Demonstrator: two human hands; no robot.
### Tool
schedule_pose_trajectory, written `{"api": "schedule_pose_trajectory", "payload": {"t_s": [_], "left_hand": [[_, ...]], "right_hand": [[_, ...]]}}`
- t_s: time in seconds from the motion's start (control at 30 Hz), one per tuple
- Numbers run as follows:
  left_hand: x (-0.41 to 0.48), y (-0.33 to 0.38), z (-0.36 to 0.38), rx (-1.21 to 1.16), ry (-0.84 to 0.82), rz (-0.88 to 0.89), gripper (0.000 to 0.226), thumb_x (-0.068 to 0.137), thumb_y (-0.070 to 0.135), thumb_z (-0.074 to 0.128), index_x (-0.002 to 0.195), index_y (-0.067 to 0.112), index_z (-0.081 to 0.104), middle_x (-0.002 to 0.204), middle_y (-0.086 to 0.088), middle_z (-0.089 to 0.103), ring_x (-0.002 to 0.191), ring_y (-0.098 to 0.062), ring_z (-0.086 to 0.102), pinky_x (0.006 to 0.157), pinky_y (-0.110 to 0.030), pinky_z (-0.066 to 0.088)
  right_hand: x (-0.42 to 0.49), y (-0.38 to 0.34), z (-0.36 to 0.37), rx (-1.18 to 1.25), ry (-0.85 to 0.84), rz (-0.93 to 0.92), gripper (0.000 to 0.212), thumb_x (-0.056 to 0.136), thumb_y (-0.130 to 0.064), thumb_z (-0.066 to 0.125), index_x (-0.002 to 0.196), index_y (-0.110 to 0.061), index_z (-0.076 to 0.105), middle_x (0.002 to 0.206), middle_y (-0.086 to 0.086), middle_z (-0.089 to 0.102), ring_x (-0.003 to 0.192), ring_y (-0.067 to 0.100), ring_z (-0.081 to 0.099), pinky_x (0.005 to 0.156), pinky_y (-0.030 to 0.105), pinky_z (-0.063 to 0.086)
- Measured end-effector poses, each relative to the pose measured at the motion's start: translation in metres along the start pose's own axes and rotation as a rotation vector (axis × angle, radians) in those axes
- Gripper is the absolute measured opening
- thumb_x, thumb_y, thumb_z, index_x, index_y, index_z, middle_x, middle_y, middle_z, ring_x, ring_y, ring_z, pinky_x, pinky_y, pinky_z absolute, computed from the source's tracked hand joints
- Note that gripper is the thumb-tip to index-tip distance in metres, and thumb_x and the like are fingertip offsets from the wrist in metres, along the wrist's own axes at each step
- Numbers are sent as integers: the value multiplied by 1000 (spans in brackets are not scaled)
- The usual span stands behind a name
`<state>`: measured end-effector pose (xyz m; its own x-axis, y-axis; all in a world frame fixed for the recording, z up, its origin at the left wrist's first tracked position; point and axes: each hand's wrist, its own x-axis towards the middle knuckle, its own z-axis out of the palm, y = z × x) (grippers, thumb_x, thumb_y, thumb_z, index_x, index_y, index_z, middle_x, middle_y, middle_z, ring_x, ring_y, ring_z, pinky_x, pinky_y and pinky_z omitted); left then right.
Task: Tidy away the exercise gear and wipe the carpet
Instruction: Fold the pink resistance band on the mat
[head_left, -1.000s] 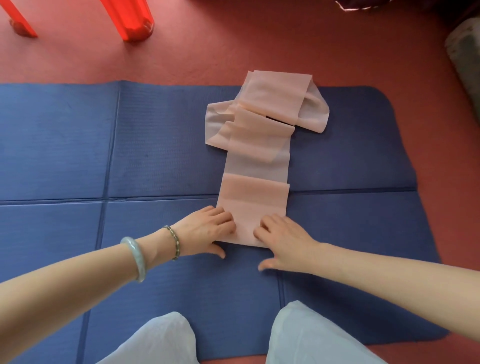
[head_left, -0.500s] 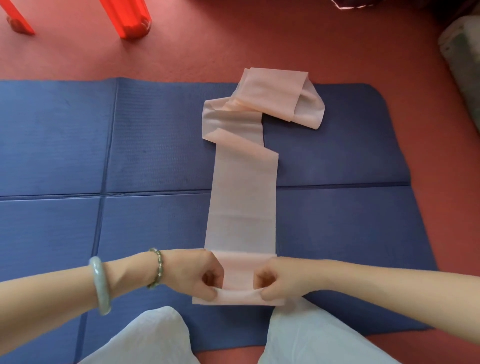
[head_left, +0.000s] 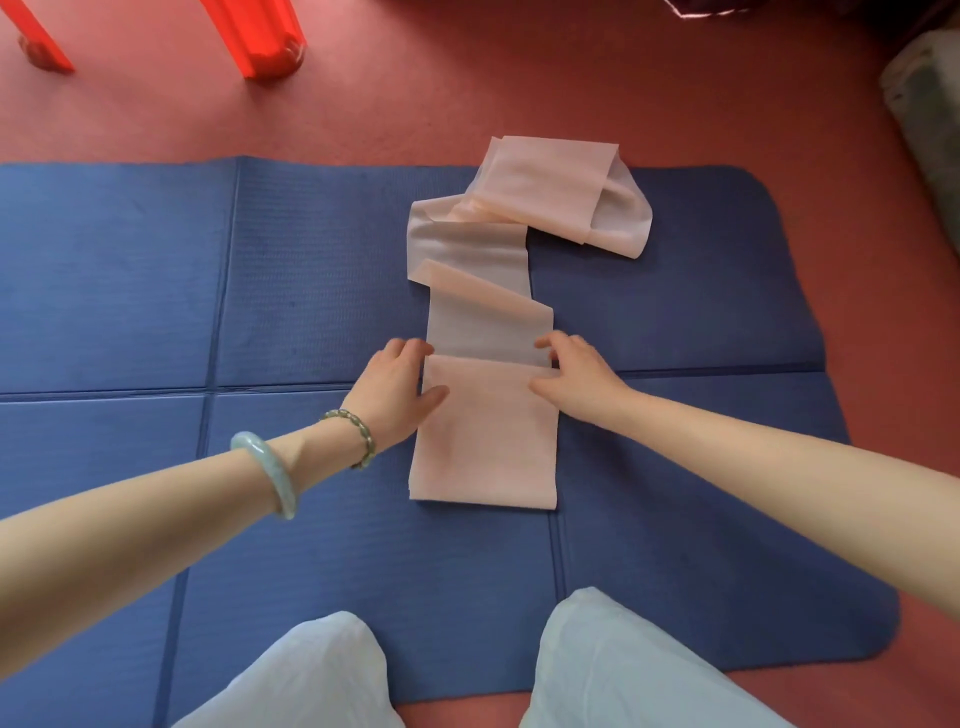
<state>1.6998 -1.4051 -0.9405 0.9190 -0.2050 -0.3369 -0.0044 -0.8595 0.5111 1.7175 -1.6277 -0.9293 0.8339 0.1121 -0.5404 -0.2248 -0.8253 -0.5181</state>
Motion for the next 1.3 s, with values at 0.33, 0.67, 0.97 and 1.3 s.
{"api": "schedule_pose_trajectory", "payload": {"t_s": [0.33, 0.67, 0.97, 1.3], "left_hand": [[-46, -20, 34, 429, -181, 680, 56, 53, 44, 85, 91, 16, 56, 89, 1, 59, 72, -19, 57, 61, -28, 52], [-52, 1, 20, 313, -501, 432, 12, 81, 22, 55, 90, 15, 61, 82, 2, 58, 72, -17, 49, 62, -24, 37], [-67, 8, -9, -319, -1156, -71, 14, 81, 12, 70, 75, 24, 67, 67, 13, 64, 68, -6, 59, 64, -17, 48], [13, -9, -30, -55, -201, -30, 61, 86, 36, 64, 138, 13, 41, 138, -2, 47, 128, -22, 42, 103, -29, 33]], "right_hand": [[-70, 6, 52, -704, -205, -522, 46, 80, -36, 68, 112, -9, 48, 111, 9, 46, 102, 26, 43, 81, 34, 37], [-69, 5, 48, -505, -364, -446, 10, 77, -6, 51, 80, -13, 45, 82, 5, 53, 73, 25, 45, 59, 31, 34], [-82, -21, 17, -144, -906, -136, 14, 82, -16, 62, 92, -25, 63, 75, -15, 56, 72, 6, 52, 67, 20, 41], [2, -11, -15, -18, -72, -72, 39, 84, -14, 60, 122, -17, 53, 119, 3, 53, 111, 19, 50, 82, 22, 41]]}}
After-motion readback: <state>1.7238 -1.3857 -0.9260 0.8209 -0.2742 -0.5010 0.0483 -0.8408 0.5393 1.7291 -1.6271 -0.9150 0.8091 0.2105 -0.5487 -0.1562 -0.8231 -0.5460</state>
